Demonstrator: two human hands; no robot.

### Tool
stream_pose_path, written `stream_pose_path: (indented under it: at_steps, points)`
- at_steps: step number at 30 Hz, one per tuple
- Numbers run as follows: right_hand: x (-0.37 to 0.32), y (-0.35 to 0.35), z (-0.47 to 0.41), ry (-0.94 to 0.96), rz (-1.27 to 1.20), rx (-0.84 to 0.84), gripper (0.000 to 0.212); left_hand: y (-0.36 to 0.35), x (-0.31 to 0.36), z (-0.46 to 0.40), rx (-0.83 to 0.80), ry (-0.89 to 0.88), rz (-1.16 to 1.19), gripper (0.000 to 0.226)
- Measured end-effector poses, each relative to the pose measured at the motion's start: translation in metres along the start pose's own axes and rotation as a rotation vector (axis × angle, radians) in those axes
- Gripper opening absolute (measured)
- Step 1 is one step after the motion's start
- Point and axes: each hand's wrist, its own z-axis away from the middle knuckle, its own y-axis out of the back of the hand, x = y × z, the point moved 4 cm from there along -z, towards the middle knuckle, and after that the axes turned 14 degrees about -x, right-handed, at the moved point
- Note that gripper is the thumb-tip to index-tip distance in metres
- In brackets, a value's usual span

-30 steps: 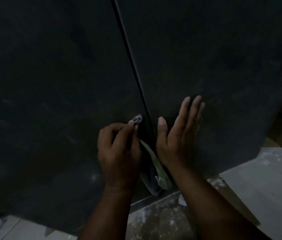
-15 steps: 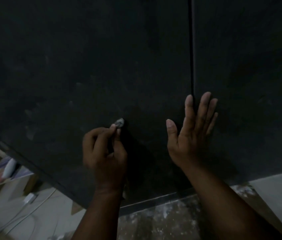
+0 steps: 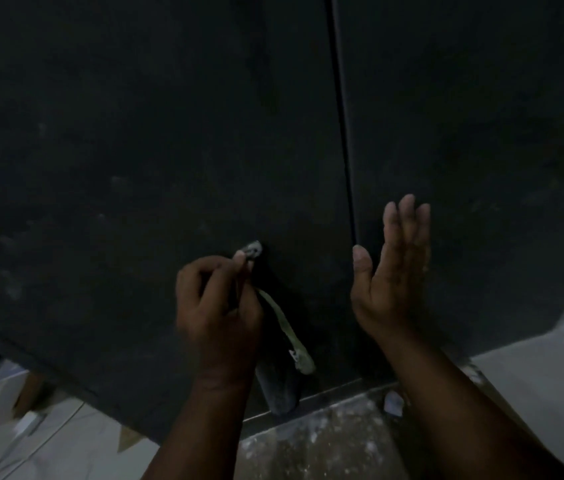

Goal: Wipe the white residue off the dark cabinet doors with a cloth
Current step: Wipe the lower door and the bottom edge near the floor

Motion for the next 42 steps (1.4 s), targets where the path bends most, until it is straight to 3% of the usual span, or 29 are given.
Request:
stream_pose_path:
  at_steps: [3, 7, 12, 20, 24, 28, 32, 37, 42]
  points:
    - [0.021, 0.005, -0.01, 0.0, 0.074, 0.023, 0.061, -0.014, 0.018, -0.02, 0.039, -0.088, 0.02, 0.007]
    - [0.036, -0.001, -0.013, 0.072, 0.076, 0.107, 0.057, -0.052, 0.045, -0.026, -0.043, -0.209, 0.035, 0.01]
    - [0.056, -0.009, 0.0, -0.12, -0.074, 0.259, 0.06, -0.095, 0.059, 0.004, -0.231, -0.26, 0.035, 0.012]
    - [0.073, -0.006, 0.013, -0.099, -0.058, 0.091, 0.059, -0.101, 0.055, 0.015, -0.284, -0.255, -0.146, 0.011]
    - [0.07, 0.001, 0.016, -0.135, -0.068, 0.025, 0.058, -0.099, 0.058, 0.024, -0.292, -0.152, -0.204, 0.016]
    - [0.066, 0.006, 0.017, -0.178, -0.059, -0.012, 0.058, -0.107, 0.069, 0.04, -0.399, -0.066, -0.222, 0.024]
    - [0.062, 0.013, 0.018, -0.207, -0.071, -0.053, 0.058, -0.102, 0.07, 0.021, -0.275, -0.036, -0.163, 0.011]
    - [0.047, 0.017, 0.022, -0.277, -0.183, -0.063, 0.06, -0.108, 0.088, 0.0, -0.17, -0.023, -0.111, 0.01]
    - [0.037, 0.019, 0.037, -0.321, -0.327, -0.147, 0.058, -0.122, 0.081, 0.035, -0.342, -0.005, -0.193, 0.017]
